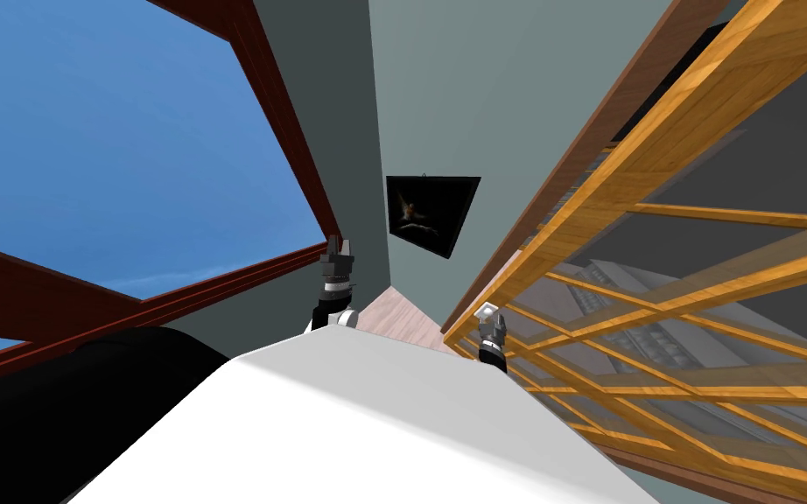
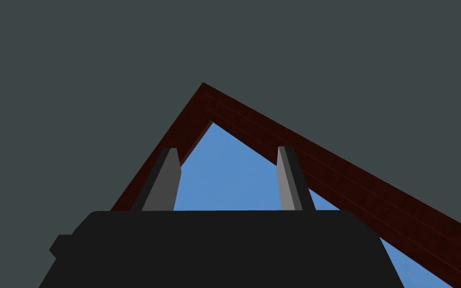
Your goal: Pull the door open
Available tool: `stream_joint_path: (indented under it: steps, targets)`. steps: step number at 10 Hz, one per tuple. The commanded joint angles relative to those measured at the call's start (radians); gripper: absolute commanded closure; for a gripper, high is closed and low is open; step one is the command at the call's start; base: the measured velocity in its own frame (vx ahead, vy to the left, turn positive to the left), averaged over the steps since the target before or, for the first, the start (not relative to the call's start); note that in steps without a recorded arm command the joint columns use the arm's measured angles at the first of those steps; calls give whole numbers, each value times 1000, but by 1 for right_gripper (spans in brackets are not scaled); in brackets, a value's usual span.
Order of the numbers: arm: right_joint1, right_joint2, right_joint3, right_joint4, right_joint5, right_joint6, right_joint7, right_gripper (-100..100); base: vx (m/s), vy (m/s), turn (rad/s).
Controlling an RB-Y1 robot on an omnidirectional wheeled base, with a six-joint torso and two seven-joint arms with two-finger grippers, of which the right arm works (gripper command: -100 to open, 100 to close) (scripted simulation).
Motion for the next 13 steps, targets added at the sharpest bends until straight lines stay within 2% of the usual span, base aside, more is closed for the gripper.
stream_joint_path:
  steps: [1,2,6,7,8,11,12,13]
  targets:
    - [-7,7,-1,2,-14,1,-50,-100,-56,-8,48]
    - [-7,7,-1,2,-14,1,-62,-100,-46,-7,31]
    - [-25,22,-3,11,-44,0,-179,-100,-54,-3,40]
    - [-25,22,-3,11,-44,0,-184,-100,-44,-3,27]
    - [-32,27,-4,14,-55,-1,-225,-100,-49,-5,46]
    - [-45,39,-6,20,-78,-2,-302,-100,-57,-7,44]
    - [-45,39,-6,20,-78,-2,-309,-100,-46,-6,22]
    - [-52,44,-7,23,-89,-2,-349,-100,-51,-5,52]
